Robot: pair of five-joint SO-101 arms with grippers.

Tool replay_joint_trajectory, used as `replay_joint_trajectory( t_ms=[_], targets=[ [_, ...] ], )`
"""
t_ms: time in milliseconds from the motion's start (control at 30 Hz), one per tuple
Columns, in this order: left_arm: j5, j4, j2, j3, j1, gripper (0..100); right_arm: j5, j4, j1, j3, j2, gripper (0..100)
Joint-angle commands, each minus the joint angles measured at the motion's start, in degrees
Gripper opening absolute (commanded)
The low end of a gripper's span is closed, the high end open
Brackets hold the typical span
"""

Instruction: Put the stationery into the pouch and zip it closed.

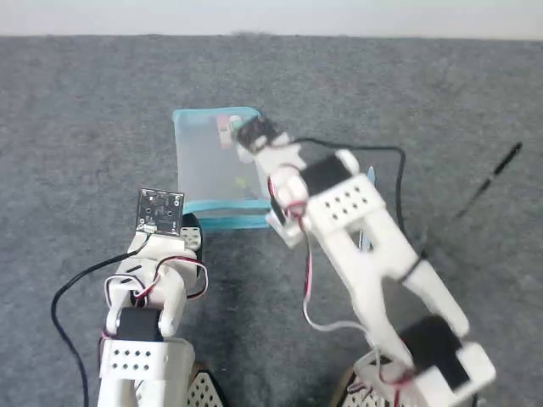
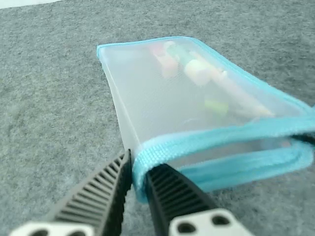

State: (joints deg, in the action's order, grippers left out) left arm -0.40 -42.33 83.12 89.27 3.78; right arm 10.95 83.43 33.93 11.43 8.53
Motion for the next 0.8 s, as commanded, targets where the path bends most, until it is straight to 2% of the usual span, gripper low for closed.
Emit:
replay_joint_trajectory(
  t_ms=[0,167,300,467,567,767],
  targets=[
    [-0.2,2.0,1.1,-0.7,-0.7,1,-3.3,-0.4,-1.1,-14.8,-6.7,0.9],
    [-0.2,2.1,1.1,-0.7,-0.7,1,-7.2,-0.4,0.9,-25.6,-13.4,0.9],
    [-0.2,2.1,1.1,-0.7,-0.8,1,-7.2,-0.4,6.5,-29.1,-15.3,1.3],
    [-0.2,2.1,1.1,-0.7,-0.8,1,-6.9,-0.9,11.9,-29.7,-15.2,16.2],
    [-0.3,2.1,1.1,-0.7,-0.8,1,-6.9,-0.6,11.8,-29.7,-15.2,23.4],
    [-0.4,2.1,1.1,-0.5,-0.6,1,-6.9,0.7,6.8,-29.5,-9.9,22.1]
  ],
)
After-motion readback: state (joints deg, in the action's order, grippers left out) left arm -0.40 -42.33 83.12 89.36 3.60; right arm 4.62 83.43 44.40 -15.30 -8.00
